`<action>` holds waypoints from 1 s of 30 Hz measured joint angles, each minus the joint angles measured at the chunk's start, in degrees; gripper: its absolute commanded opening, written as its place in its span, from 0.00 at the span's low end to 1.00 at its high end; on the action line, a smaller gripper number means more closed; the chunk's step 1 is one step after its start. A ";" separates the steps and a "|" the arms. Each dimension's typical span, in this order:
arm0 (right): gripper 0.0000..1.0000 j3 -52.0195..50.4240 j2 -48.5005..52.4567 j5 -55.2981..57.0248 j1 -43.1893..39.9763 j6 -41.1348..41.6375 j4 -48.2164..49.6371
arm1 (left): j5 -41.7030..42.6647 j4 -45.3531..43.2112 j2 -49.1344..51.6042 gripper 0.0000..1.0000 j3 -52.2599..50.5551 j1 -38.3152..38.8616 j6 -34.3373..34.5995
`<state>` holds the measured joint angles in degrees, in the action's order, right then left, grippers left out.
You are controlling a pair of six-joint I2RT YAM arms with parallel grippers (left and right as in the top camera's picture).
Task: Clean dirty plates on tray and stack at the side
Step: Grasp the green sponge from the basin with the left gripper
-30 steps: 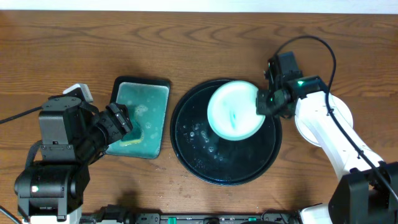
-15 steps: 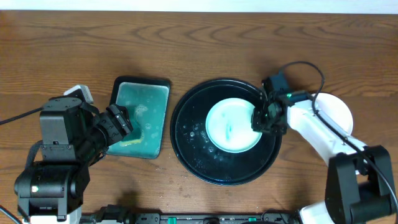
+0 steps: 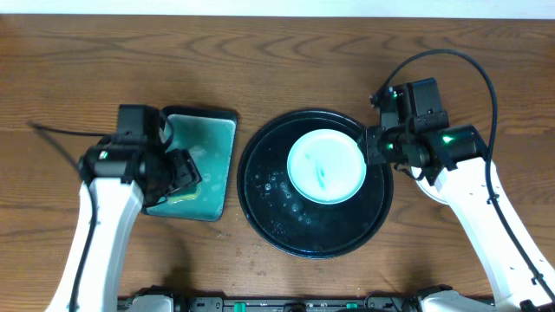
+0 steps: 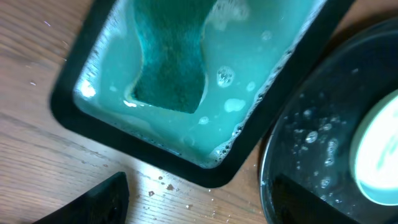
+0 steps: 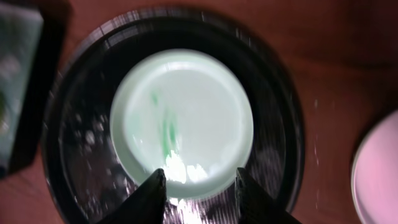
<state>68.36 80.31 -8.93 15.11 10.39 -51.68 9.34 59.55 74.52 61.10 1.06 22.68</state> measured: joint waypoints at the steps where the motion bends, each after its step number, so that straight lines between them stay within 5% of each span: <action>1: 0.33 -0.07 0.24 0.20 0.00 -0.15 -0.83 | 0.09 -0.24 0.96 0.75 0.00 0.02 -0.09; 12: 0.30 -0.63 1.81 0.74 0.02 -0.37 -2.43 | -7.80 -8.28 16.13 0.49 0.00 0.07 -1.16; 17: 0.39 -0.66 1.81 0.87 0.02 -0.24 -3.17 | -10.19 -12.13 26.03 0.37 0.00 -0.11 -0.22; 21: 0.49 -0.66 1.81 4.00 0.00 3.08 -3.23 | -9.68 -13.97 27.74 0.07 0.00 -0.09 0.17; 30: 0.47 -0.66 7.10 10.03 -5.90 11.80 -2.08 | -6.21 -11.52 26.80 0.07 1.79 -0.17 -1.57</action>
<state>67.70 87.42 1.10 9.21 22.20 -53.76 3.14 48.03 101.32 62.89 0.89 21.10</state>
